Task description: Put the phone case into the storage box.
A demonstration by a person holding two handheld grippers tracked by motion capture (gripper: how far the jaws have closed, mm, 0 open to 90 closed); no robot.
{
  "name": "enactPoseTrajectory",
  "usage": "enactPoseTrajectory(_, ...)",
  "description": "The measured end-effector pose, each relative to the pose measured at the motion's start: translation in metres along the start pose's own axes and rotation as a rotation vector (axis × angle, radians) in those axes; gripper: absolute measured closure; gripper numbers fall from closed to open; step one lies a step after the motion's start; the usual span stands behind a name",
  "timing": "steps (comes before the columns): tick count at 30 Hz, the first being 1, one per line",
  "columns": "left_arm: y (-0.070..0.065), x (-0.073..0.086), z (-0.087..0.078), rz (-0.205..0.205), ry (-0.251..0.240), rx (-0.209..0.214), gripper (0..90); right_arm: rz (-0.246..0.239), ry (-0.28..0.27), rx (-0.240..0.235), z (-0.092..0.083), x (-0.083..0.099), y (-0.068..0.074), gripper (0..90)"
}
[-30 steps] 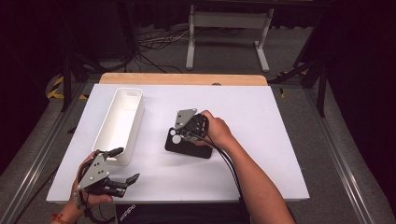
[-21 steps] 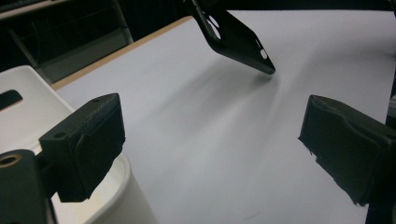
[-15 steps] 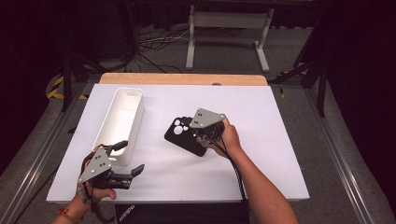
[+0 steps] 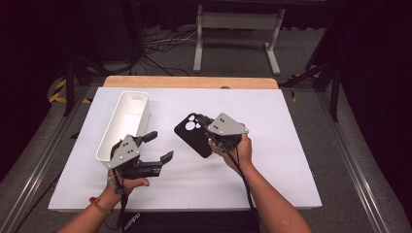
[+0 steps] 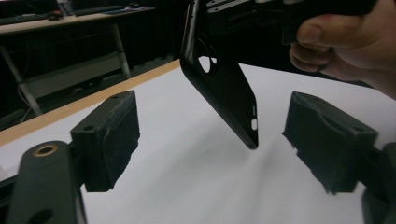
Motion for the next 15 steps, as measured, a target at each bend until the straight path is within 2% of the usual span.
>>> enactPoseTrajectory(1, 0.000, -0.002, 0.006, -0.011, -0.002, -0.010, 24.3, 0.009, -0.003, 0.007, 0.000, 0.001, 0.000, 87.9)
enactPoseTrajectory(3, -0.001, -0.003, 0.015, -0.047, 0.005, 0.006, 29.7, 0.025, -0.012, 0.025, -0.001, 0.003, 0.000, 87.9)
enactPoseTrajectory(5, -0.002, -0.005, 0.022, -0.061, 0.001, 0.002, 34.1, 0.041, -0.023, 0.041, -0.002, 0.004, 0.000, 87.9)
enactPoseTrajectory(9, -0.002, -0.007, 0.035, -0.084, -0.004, -0.003, 48.9, 0.052, -0.045, 0.083, -0.007, 0.003, 0.000, 87.9)
enactPoseTrajectory(11, -0.002, -0.010, 0.037, -0.098, -0.027, -0.007, 58.8, 0.053, -0.058, 0.113, -0.011, 0.002, -0.001, 87.9)
enactPoseTrajectory(12, -0.002, -0.010, 0.038, -0.100, -0.024, -0.008, 62.6, 0.056, -0.065, 0.125, -0.013, 0.001, -0.001, 87.9)
enactPoseTrajectory(15, 0.001, -0.015, 0.041, -0.100, -0.041, -0.033, 68.7, 0.065, -0.086, 0.138, -0.017, -0.001, 0.000, 87.9)
Point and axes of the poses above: each handheld gripper's, and its own axes: z roughly forward along the jaws, x roughly out of its underside, y roughly to its left, the point moved 9 cm from there along z, roughly forward along the jaws, and after that the axes turned 6 degrees about -z, right-handed, at the moved point
